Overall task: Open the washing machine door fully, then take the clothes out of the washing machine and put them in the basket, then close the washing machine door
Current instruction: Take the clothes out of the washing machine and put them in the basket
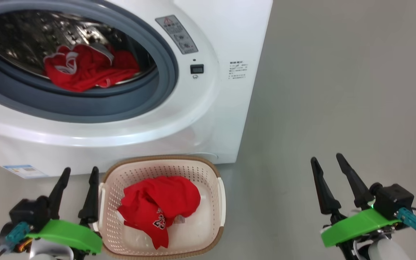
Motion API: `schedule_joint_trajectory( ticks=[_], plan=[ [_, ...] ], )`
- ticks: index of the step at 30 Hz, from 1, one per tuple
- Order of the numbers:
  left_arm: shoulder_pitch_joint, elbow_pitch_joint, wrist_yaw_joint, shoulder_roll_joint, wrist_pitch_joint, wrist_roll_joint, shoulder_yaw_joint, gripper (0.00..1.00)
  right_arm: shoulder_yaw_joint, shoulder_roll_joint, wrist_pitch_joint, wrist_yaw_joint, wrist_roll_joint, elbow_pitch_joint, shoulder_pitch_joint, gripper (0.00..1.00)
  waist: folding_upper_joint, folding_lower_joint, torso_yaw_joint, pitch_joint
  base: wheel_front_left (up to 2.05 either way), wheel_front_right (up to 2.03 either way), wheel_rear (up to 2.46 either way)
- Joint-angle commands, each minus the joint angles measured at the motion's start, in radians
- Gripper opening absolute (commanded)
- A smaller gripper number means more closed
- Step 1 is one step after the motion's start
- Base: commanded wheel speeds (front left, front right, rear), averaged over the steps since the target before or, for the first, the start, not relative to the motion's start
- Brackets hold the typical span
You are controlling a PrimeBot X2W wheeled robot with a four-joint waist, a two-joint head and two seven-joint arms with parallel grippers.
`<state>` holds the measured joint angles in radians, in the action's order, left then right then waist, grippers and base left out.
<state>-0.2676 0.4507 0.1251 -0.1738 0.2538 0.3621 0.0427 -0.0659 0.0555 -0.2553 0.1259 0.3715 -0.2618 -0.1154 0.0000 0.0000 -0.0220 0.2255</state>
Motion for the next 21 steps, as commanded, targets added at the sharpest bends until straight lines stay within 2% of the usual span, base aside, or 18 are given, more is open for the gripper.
schedule_joint_trajectory(
  ticks=[1,11,21],
  plan=[
    [0.016,-0.040,0.006,-0.019,0.008,-0.013,-0.045,1.00,-0.016,0.010,-0.006,0.005,0.009,0.021,0.014,1.00,0.0000,0.0000,0.012,-0.034,0.00,0.00,0.00],
    [0.141,-0.162,0.006,0.001,0.008,-0.054,-0.095,1.00,-0.005,0.031,-0.006,0.005,0.029,0.023,0.090,1.00,0.0000,0.0000,0.021,-0.114,0.00,0.00,0.00],
    [0.235,-0.246,0.006,0.034,0.008,-0.078,-0.137,1.00,0.007,0.041,-0.006,0.005,0.041,0.034,0.142,1.00,0.0000,0.0000,0.025,-0.149,0.00,0.00,0.00]
  ],
)
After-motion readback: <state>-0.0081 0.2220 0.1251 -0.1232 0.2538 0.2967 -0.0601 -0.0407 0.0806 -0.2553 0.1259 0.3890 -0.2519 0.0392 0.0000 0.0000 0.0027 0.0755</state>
